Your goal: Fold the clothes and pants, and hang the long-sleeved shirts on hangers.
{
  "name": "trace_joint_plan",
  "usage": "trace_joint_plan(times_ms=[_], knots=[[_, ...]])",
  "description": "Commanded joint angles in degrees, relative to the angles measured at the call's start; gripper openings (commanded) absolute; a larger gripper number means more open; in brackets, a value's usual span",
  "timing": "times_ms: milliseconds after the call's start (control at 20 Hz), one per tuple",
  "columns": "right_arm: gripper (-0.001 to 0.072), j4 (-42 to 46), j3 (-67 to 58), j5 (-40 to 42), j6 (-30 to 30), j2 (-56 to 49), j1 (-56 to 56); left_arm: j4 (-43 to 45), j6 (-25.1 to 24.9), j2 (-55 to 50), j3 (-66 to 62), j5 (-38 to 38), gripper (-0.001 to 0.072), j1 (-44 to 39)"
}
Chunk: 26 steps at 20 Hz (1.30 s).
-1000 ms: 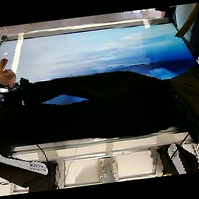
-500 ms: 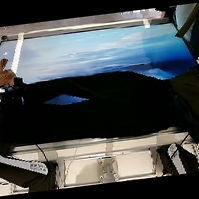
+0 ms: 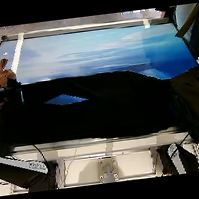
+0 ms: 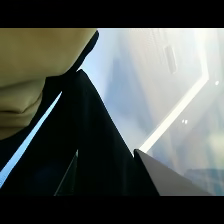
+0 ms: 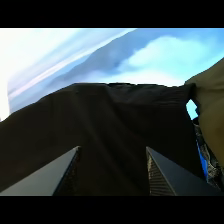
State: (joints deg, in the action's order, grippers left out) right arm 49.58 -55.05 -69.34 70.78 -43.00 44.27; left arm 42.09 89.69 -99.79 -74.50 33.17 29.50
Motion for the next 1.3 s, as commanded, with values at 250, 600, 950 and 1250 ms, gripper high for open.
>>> trace_joint_plan(times_ms=[250,600,950,1250], knots=[[0.0452,0.24,1.27,1.16,0.07,-0.02,-0.02,-0.39,-0.55,-3.78,-1.42,-1.92,0.0354,-2.62],[0.0452,0.17,1.27,1.38,0.11,0.00,-0.02,-0.55,-0.76,-8.28,-6.97,-2.01,0.0006,-5.07],[0.0452,0.28,1.25,1.40,0.09,-0.02,-0.02,-0.57,-0.17,-4.42,-8.98,6.03,0.0484,-2.89],[0.0452,0.22,1.25,1.40,0.09,-0.02,-0.02,5.64,2.95,-4.35,-8.96,18.23,0.0505,4.66]])
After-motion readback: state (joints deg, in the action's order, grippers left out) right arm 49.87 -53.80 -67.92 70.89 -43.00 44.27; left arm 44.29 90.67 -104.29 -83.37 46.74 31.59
